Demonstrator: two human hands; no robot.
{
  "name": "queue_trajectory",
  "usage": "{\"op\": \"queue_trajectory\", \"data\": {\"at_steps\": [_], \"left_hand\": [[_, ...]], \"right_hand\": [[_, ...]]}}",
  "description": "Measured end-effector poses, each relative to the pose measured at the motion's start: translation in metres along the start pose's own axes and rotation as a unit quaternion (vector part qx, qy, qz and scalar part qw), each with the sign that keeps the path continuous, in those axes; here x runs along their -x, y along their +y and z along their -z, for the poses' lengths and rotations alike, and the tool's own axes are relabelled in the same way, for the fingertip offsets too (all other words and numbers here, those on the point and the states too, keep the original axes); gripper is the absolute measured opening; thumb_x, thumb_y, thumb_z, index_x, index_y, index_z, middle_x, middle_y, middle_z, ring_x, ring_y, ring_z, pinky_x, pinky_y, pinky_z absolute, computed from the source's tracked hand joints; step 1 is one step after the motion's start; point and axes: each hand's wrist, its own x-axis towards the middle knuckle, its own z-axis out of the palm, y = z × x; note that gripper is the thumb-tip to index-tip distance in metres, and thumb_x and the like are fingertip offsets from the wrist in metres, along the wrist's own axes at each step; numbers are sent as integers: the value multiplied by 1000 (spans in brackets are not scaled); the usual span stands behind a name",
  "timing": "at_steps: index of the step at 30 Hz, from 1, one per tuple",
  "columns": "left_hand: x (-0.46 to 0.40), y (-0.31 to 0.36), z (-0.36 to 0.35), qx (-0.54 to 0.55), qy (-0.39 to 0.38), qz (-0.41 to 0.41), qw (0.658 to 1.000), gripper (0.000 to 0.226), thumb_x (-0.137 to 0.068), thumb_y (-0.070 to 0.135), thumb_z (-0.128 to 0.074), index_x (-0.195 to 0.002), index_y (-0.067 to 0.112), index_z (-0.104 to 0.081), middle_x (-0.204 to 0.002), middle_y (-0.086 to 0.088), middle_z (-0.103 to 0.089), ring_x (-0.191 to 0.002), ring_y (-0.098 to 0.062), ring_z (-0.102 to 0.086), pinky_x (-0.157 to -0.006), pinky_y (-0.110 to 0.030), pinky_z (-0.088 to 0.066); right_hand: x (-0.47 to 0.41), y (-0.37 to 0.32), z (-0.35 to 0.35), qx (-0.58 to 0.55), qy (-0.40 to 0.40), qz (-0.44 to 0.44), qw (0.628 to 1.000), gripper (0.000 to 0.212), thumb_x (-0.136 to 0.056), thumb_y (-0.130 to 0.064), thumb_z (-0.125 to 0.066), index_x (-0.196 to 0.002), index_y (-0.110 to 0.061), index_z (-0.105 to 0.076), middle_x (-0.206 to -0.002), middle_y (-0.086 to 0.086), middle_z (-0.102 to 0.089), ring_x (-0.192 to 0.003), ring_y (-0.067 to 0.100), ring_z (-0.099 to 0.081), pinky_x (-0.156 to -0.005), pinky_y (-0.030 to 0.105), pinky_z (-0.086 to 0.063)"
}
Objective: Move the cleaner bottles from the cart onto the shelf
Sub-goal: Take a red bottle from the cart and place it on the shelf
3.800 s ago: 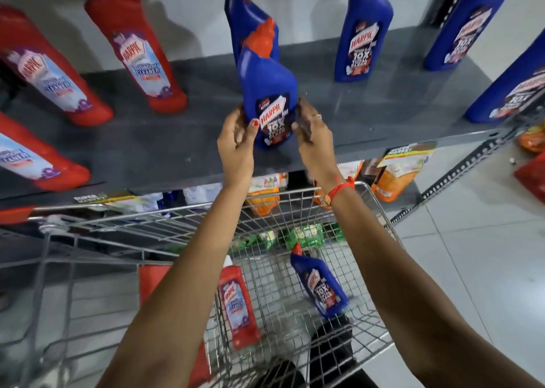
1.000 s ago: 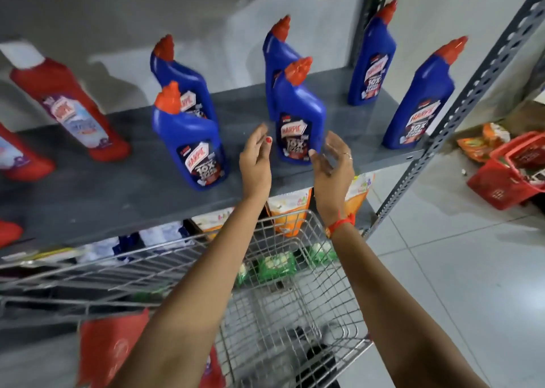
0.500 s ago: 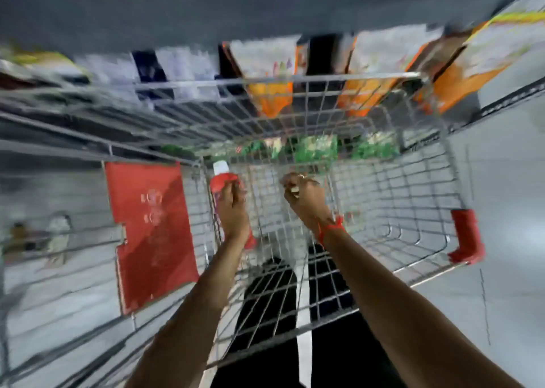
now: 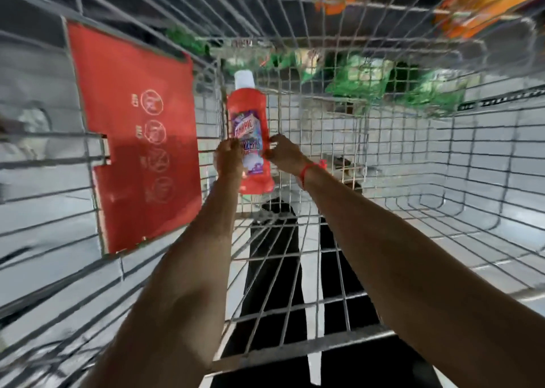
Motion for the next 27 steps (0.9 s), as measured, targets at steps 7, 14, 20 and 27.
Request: {"op": "queue_trajectory", "data": {"at_steps": [7, 14, 20, 27], "left_hand": [[0, 12, -3, -37, -34, -9, 999, 33, -92, 16, -46, -112, -8, -56, -116, -28, -61, -61, -13, -46, -41, -2, -37], [45, 49, 45, 132, -126, -64, 981, 26, -78, -6, -57, -105, -6, -58, -77, 1, -65, -86, -25, -60, -79, -40, -52], [98, 116, 101, 249, -175, -222, 926, 45, -78, -11, -52, -122, -12, -42, -99, -6, -68, -77, -3, -62, -66, -7, -50], [136, 186, 172, 286, -126, -384, 869, 41, -76, -8, -57, -115, 2, -53, -84, 15, -74, -73, 12, -61, -69, -6, -48]], "right_hand": [[188, -130, 56, -85, -15, 45, 995, 24, -86, -18, -55, -106, -6, -58, -90, 5, -60, -91, 28, -63, -70, 17, -43], [302, -175, 100, -114, 66, 151, 980, 36, -85, 0, -56, -118, 3, -42, -105, 22, -59, -92, 29, -60, -72, 29, -54], [371, -224, 134, -112, 168, 267, 942, 45, -82, -12, -63, -122, -6, -42, -110, 21, -64, -92, 32, -63, -80, 43, -56], [447, -309, 168, -132, 241, 403, 873, 50, -74, -18, -65, -119, -27, -45, -108, 2, -65, -104, 30, -62, -91, 45, -51]]}}
